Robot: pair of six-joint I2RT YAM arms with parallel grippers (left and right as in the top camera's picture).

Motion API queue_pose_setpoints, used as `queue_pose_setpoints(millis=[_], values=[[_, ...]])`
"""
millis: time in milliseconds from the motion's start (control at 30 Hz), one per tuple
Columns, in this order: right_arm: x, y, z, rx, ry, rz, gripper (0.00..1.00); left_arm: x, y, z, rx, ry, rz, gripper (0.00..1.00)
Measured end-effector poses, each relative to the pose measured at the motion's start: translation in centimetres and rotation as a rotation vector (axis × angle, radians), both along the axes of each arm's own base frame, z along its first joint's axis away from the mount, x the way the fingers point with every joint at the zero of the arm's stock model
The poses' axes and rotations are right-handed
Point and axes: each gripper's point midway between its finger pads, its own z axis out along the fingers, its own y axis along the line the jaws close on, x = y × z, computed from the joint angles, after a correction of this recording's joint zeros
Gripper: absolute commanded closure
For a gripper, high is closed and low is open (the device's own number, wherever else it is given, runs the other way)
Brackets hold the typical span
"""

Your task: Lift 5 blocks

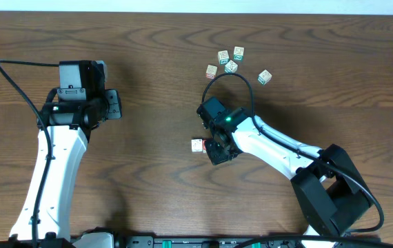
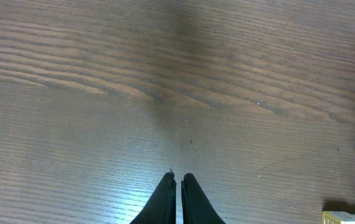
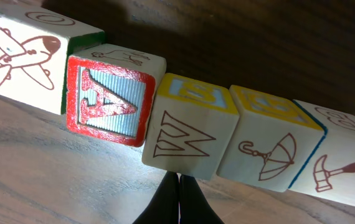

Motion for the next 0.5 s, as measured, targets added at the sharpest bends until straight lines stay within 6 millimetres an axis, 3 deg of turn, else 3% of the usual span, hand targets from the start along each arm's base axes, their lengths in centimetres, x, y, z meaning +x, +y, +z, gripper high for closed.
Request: queue_pose_setpoints(millis=[500], values=[[0.00, -0.06, -0.01, -0.003, -0.001, 0.000, 0.99, 0.00, 0.00, 0.00, 0.000, 0.000, 0.000, 0.92]])
